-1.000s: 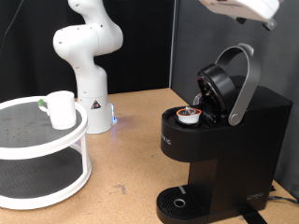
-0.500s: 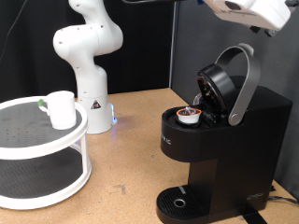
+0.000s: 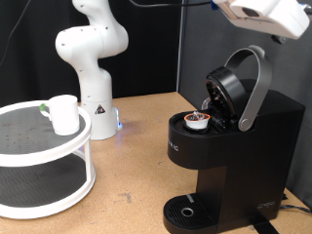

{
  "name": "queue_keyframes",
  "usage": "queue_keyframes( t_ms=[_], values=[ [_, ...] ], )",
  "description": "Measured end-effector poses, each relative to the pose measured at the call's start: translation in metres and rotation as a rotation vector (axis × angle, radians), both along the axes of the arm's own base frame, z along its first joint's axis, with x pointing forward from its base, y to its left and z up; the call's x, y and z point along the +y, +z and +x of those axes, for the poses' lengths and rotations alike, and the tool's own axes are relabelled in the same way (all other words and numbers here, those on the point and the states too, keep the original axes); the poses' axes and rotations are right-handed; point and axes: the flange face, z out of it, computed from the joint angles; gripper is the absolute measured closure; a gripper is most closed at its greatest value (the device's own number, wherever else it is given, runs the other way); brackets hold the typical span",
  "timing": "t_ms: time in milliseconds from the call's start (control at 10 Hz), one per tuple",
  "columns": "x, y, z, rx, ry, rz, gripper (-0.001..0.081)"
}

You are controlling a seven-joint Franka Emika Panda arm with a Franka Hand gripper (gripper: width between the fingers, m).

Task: Make a cup of coffee with the keurig machine

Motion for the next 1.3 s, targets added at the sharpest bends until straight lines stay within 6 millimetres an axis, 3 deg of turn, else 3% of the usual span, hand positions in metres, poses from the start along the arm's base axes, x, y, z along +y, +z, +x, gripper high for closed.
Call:
queue_keyframes(
  t_ms=[400,1300],
  values=[
    [-0.008,-0.007,0.002,-0.006,0.03,-0.044,0.08],
    [-0.065,-0.004,0.008,0.011,0.045,-0.05,0.0806]
  ],
)
